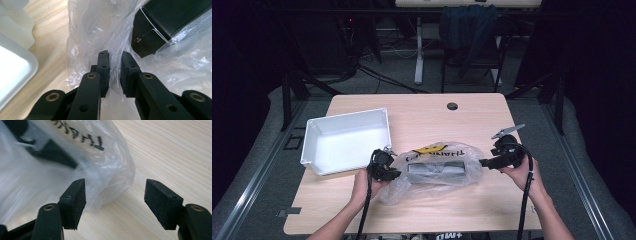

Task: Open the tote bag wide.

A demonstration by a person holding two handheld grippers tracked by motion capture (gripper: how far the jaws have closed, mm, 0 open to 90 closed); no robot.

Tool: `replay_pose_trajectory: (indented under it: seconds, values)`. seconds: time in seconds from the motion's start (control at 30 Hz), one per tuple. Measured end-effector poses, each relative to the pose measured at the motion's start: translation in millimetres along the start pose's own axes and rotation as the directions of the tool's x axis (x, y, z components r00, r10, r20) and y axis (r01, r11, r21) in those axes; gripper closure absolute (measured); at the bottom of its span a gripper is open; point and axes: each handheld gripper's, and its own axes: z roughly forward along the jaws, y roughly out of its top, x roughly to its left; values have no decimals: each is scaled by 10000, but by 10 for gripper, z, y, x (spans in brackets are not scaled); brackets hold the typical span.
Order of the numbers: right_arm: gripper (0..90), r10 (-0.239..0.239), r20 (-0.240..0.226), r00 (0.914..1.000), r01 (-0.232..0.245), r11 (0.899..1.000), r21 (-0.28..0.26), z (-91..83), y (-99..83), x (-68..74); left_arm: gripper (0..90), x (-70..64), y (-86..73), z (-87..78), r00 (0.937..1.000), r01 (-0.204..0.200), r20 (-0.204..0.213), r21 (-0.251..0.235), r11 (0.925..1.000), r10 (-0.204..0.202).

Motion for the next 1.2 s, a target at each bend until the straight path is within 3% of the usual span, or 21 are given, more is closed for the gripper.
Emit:
replay_pose_trajectory:
  seconds: [0.17, 0.27, 0.4, 0.53, 0.67, 0.77, 0.9, 1.0, 1.07, 1.1, 1.13, 1.17, 1.2]
  values:
    - [381, 92, -618, 9980, -94, 9999, -37, 32, -21, 65, 564, 14, 28, -111, 10000, 36, 35, -385, 9993, -35]
    - [403, -79, -689, 9976, 93, 9998, 193, 92, -4, 100, 461, 12, 39, -226, 10000, 33, 45, -734, 9973, -30]
    - [377, -108, -730, 9973, 118, 9998, 132, 26, 0, 101, 410, -6, 40, -350, 10000, -35, 67, -1033, 9946, 42]
    - [337, -46, -1177, 9930, 2, 9993, -374, -109, 36, 146, 387, -50, 61, -477, 9998, -143, 80, -1364, 9906, 155]
    - [295, -180, -1832, 9829, 150, 9997, -178, -68, 64, 281, 405, -124, 85, -583, 9990, -381, 166, -1551, 9872, 412]
    - [338, -247, -1824, 9829, 313, 9989, 336, 95, 57, 348, 430, -210, 92, -525, 9971, -638, 334, -1331, 9890, 688]
    - [572, -57, -1137, 9935, 221, 9893, 1439, 427, 7, 353, 525, -261, 54, -277, 9950, -936, 313, -381, 9949, 948]
    - [734, 11, -705, 9975, 110, 9852, 1709, 600, -27, 299, 607, -229, 16, -145, 9951, -918, 360, 7, 9958, 917]
    - [799, 28, -536, 9986, 69, 9837, 1797, 660, -29, 270, 681, -215, 0, -95, 9947, -994, 298, 158, 9949, 989]
    - [818, -187, -370, 9991, 257, 9793, 2009, 666, -18, 255, 727, -214, -5, -71, 9946, -1012, 255, 218, 9946, 1007]
    - [828, 58, -226, 9997, -20, 9865, 1637, 708, -37, 268, 749, -216, -10, -44, 9947, -1007, 249, 226, 9947, 1002]
    - [841, -272, -182, 9995, 304, 9771, 2106, 703, -9, 241, 771, -215, -8, -29, 9945, -1026, 247, 254, 9944, 1020]
    - [845, -327, -33, 9995, 327, 9775, 2083, 726, -7, 241, 779, -219, -5, -12, 9942, -1042, 279, 285, 9941, 1034]
